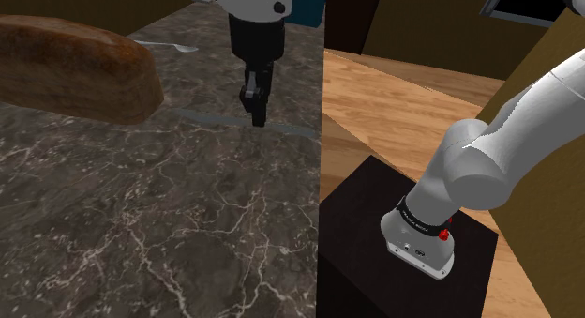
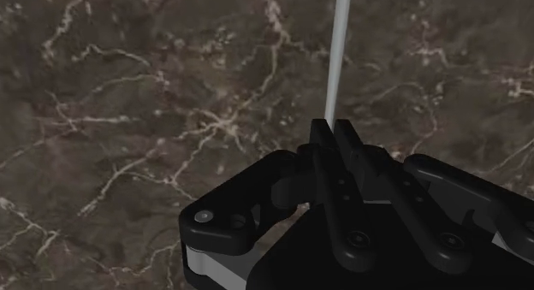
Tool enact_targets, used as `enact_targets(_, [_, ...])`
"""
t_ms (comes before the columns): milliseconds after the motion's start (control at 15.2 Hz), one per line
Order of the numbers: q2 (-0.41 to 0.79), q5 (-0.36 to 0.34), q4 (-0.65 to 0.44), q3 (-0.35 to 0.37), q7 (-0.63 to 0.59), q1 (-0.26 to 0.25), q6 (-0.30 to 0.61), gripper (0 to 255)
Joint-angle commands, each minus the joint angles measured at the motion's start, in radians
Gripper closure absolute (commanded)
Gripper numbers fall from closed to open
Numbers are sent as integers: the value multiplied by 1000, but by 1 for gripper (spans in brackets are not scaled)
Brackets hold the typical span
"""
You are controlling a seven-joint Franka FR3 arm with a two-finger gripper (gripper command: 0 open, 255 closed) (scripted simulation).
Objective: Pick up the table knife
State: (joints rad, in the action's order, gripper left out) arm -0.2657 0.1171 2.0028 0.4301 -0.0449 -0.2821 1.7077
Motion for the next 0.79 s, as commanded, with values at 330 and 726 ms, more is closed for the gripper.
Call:
enact_targets(330, [5, -5, -98, -5, -3, 4, -93, 255])
enact_targets(726, [16, -9, -164, -7, -7, 6, -149, 255])
